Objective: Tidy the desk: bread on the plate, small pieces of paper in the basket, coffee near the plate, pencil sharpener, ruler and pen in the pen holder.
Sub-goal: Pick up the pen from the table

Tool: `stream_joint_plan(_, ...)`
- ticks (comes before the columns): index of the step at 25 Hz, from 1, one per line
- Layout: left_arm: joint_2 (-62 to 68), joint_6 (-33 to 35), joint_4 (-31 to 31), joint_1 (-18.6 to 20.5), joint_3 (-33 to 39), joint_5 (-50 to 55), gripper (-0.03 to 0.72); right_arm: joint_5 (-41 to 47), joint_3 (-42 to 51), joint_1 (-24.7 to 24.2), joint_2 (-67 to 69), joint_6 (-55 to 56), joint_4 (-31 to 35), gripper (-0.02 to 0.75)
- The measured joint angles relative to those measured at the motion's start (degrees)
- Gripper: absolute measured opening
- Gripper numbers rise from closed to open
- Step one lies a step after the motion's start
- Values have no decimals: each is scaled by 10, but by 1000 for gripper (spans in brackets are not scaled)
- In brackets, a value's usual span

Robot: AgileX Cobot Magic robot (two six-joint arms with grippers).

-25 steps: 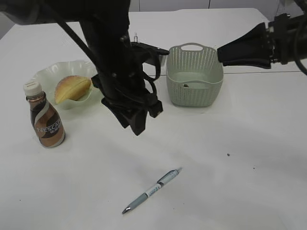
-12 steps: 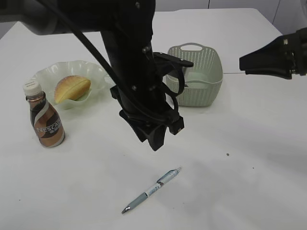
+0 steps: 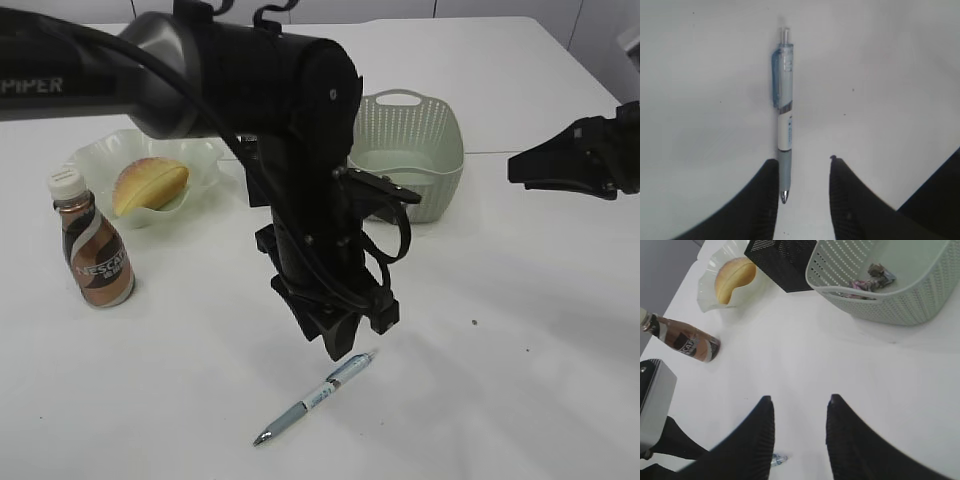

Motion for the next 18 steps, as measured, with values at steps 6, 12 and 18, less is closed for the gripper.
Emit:
stream_joint_plan(6,28,0,-1,0,0,-25,256,34,15,0,0,-1,0,260)
stream_joint_plan(12,57,0,-1,0,4,-36,256,39,15,0,0,-1,0,259)
stream_joint_plan(18,61,1,-1,0,39,-51,256,40,15,0,0,-1,0,259)
